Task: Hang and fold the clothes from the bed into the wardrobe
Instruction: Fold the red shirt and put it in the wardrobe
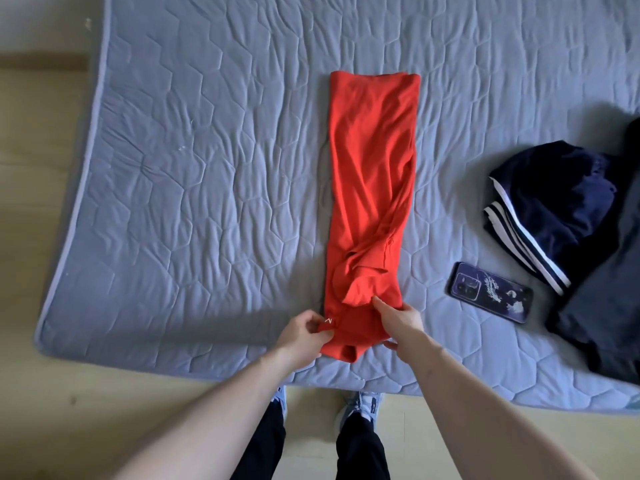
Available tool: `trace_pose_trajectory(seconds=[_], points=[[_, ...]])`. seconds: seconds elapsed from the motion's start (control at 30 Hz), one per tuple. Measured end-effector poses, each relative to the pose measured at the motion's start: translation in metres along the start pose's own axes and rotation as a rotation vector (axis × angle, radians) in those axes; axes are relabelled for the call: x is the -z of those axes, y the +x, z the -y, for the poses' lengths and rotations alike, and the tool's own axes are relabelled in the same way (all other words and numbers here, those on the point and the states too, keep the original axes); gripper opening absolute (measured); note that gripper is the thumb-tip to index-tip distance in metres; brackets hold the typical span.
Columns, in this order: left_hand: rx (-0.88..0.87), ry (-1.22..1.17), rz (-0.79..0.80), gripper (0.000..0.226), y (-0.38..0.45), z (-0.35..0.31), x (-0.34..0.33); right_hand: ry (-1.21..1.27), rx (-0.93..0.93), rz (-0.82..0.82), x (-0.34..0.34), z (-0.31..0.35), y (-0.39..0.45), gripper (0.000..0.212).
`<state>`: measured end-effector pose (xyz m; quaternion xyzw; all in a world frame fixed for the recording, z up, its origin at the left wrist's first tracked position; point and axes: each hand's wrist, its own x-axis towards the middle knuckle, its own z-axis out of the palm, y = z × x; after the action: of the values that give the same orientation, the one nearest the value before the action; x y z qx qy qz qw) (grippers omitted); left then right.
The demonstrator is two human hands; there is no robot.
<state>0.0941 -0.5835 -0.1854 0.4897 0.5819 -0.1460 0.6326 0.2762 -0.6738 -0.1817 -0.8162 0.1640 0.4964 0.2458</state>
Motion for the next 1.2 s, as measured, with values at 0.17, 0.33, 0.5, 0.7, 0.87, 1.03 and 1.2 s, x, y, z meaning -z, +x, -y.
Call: trace_pose_trajectory(seconds=[0.17, 0.33, 0.5, 0.7, 0.87, 1.03, 1.2], points=[[0.084, 0.024, -0.011, 0.018, -0.024, 0.004, 0.008, 0.059, 0.014, 0.007, 0.008, -0.013, -0.013, 0.032], [0.233, 0.018, 0.214, 0.029, -0.066, -0.002, 0.017, -0.144, -0.006, -0.001, 0.033, -0.023, -0.047, 0.028], [0.125, 0.04, 0.212, 0.023, -0.09, -0.057, 0.028, -0.164, 0.033, 0.016, 0.059, 0.017, -0.073, 0.036], [-0.101, -0.086, -0.047, 0.022, -0.061, -0.171, 0.049, -0.258, 0.144, 0.011, 0.075, 0.125, -0.068, 0.024], [-0.099, -0.223, -0.056, 0.019, -0.013, -0.252, 0.067, -0.078, 0.084, 0.104, 0.081, 0.203, -0.061, 0.021], [-0.09, -0.441, -0.015, 0.017, 0.029, -0.314, 0.084, 0.17, 0.165, 0.15, 0.085, 0.259, -0.033, 0.041], [-0.198, -0.497, -0.043, 0.021, 0.065, -0.357, 0.099, 0.336, 0.212, 0.137, 0.078, 0.305, -0.009, 0.027]])
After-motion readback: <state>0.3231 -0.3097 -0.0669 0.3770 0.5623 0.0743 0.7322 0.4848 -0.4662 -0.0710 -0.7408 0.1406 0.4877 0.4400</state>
